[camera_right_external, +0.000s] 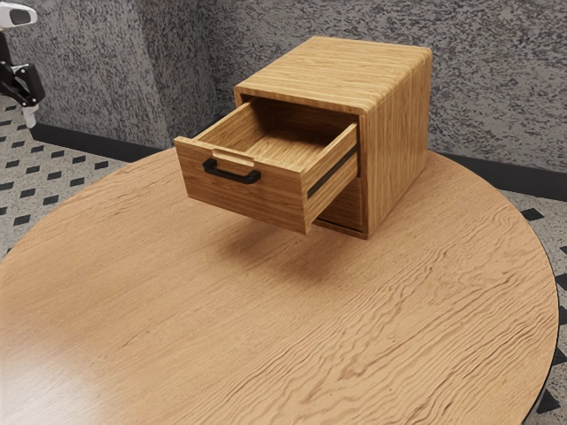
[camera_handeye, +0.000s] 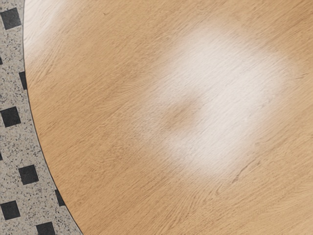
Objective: Push the drawer handle with one arm to close the drawer
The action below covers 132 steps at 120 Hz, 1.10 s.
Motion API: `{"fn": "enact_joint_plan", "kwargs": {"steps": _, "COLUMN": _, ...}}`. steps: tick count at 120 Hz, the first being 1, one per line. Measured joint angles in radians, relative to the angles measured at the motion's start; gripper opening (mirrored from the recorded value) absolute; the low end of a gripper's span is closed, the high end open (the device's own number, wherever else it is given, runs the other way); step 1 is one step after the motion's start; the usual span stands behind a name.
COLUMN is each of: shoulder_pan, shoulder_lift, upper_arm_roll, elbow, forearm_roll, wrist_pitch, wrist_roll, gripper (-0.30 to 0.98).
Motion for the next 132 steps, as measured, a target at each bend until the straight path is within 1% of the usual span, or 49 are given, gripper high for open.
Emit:
{"fn": "enact_joint_plan", "kwargs": {"steps": 35, "shoulder_pan": -0.002, "shoulder_lift": -0.001, "upper_arm_roll": 0.001, "elbow": 0.002, "forearm_roll": 0.000, "wrist_pitch": 0.000, "wrist_roll": 0.000, "gripper": 0.69}}
{"fn": "enact_joint_plan", "kwargs": {"steps": 39, "shoulder_pan": -0.002, "shoulder_lift": -0.008, "upper_arm_roll": -0.003, "elbow": 0.030, "forearm_roll": 0.003, "wrist_pitch": -0.002, "wrist_roll": 0.001, "gripper": 0.69}}
{"fn": "enact_joint_plan", "kwargs": {"steps": 44, "shoulder_pan": -0.012, "shoulder_lift": -0.044, "upper_arm_roll": -0.011, "elbow": 0.114, "forearm_roll": -0.001, "wrist_pitch": -0.010, "wrist_roll": 0.002, "gripper": 0.69}}
{"fn": "enact_joint_plan", "kwargs": {"steps": 49, "shoulder_pan": -0.014, "shoulder_lift": -0.066, "upper_arm_roll": -0.037, "elbow": 0.155, "forearm_roll": -0.009, "wrist_pitch": -0.017, "wrist_roll": 0.002, "gripper": 0.69}}
{"fn": "enact_joint_plan", "kwargs": {"steps": 56, "shoulder_pan": -0.063, "shoulder_lift": -0.060, "upper_arm_roll": -0.065, "elbow": 0.174, "forearm_roll": -0.022, "wrist_pitch": -0.025, "wrist_roll": 0.003, "gripper": 0.69}}
{"fn": "enact_joint_plan", "kwargs": {"steps": 64, "shoulder_pan": -0.133, "shoulder_lift": -0.055, "upper_arm_roll": -0.077, "elbow": 0.181, "forearm_roll": -0.039, "wrist_pitch": -0.031, "wrist_roll": 0.004, "gripper": 0.68}}
{"fn": "enact_joint_plan", "kwargs": {"steps": 74, "shoulder_pan": -0.146, "shoulder_lift": -0.053, "upper_arm_roll": -0.104, "elbow": 0.176, "forearm_roll": -0.043, "wrist_pitch": -0.039, "wrist_roll": 0.004, "gripper": 0.48}}
{"fn": "enact_joint_plan", "kwargs": {"steps": 83, "shoulder_pan": -0.150, "shoulder_lift": -0.054, "upper_arm_roll": -0.133, "elbow": 0.163, "forearm_roll": -0.029, "wrist_pitch": -0.055, "wrist_roll": 0.004, "gripper": 0.29}}
{"fn": "enact_joint_plan", "kwargs": {"steps": 94, "shoulder_pan": -0.171, "shoulder_lift": -0.084, "upper_arm_roll": -0.154, "elbow": 0.111, "forearm_roll": -0.015, "wrist_pitch": -0.090, "wrist_roll": 0.002, "gripper": 0.13}}
{"fn": "enact_joint_plan", "kwargs": {"steps": 104, "shoulder_pan": -0.159, "shoulder_lift": -0.163, "upper_arm_roll": -0.231, "elbow": 0.007, "forearm_roll": 0.014, "wrist_pitch": -0.109, "wrist_roll": -0.007, "gripper": 0.04}}
{"fn": "enact_joint_plan", "kwargs": {"steps": 112, "shoulder_pan": -0.141, "shoulder_lift": -0.221, "upper_arm_roll": -0.285, "elbow": -0.116, "forearm_roll": 0.032, "wrist_pitch": -0.095, "wrist_roll": -0.017, "gripper": -0.01}}
{"fn": "enact_joint_plan", "kwargs": {"steps": 123, "shoulder_pan": -0.130, "shoulder_lift": -0.246, "upper_arm_roll": -0.305, "elbow": -0.278, "forearm_roll": 0.042, "wrist_pitch": -0.029, "wrist_roll": -0.031, "gripper": -0.05}}
{"fn": "enact_joint_plan", "kwargs": {"steps": 132, "shoulder_pan": -0.126, "shoulder_lift": -0.247, "upper_arm_roll": -0.309, "elbow": -0.367, "forearm_roll": 0.044, "wrist_pitch": 0.046, "wrist_roll": -0.042, "gripper": -0.06}}
